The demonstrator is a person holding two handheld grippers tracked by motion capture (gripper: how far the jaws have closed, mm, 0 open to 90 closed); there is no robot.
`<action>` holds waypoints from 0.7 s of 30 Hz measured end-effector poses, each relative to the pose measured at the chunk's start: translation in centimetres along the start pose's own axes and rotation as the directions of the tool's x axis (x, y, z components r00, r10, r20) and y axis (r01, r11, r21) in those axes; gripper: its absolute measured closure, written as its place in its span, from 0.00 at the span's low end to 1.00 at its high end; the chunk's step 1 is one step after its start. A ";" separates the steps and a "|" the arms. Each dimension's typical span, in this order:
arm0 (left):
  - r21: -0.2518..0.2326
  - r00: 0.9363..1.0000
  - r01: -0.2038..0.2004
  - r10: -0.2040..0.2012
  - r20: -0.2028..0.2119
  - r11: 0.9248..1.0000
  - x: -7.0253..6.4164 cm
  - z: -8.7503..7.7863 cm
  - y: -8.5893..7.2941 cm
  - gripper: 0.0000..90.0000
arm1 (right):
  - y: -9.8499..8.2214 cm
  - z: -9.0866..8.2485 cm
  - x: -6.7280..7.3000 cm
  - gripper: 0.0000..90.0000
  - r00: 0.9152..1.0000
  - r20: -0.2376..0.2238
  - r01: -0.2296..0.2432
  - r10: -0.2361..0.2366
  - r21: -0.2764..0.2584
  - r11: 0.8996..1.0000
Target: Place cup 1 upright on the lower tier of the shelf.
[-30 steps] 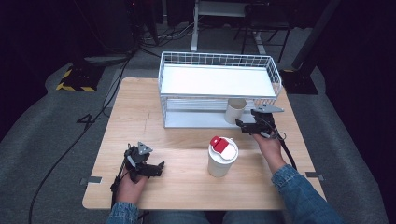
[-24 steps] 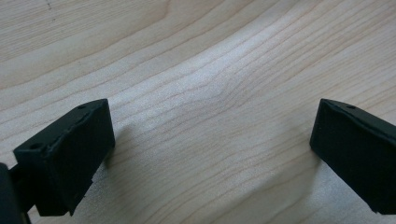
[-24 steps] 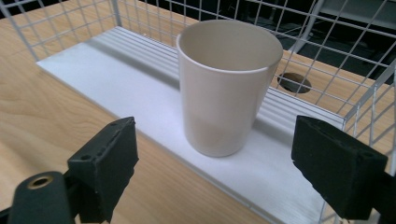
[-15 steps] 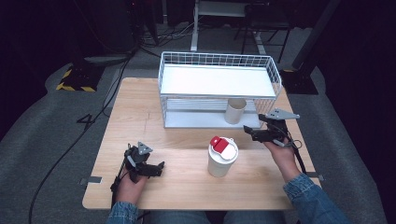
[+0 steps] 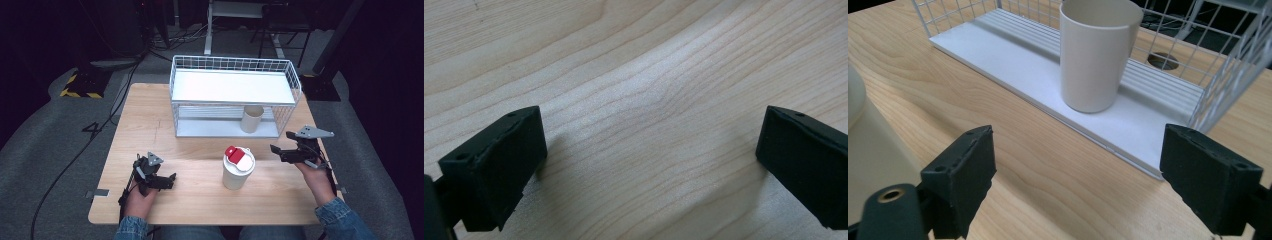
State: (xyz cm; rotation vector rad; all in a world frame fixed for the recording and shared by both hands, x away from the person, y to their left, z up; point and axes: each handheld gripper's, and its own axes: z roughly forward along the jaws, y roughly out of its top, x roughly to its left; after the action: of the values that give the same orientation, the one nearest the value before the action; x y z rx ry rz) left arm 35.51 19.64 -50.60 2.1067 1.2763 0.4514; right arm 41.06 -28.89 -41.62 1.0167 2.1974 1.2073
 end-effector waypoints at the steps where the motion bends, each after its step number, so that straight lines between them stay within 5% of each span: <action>1: -0.001 1.000 0.001 -0.001 0.000 1.000 0.0 0.0 0.0 0.01 | -0.2 -0.1 0.0 0.17 1.000 -0.001 -0.004 0.004 -0.004 1.000; 21: 0.000 1.000 0.000 0.000 0.000 1.000 0.0 0.0 0.0 0.00 | -3.3 -2.8 -0.6 0.17 0.999 -0.008 -0.039 0.039 0.044 0.998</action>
State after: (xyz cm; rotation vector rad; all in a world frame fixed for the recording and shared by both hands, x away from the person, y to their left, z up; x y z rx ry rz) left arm 35.51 19.64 -50.60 2.1064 1.2765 0.4517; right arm 38.31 -32.04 -42.97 1.0786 2.2295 1.1877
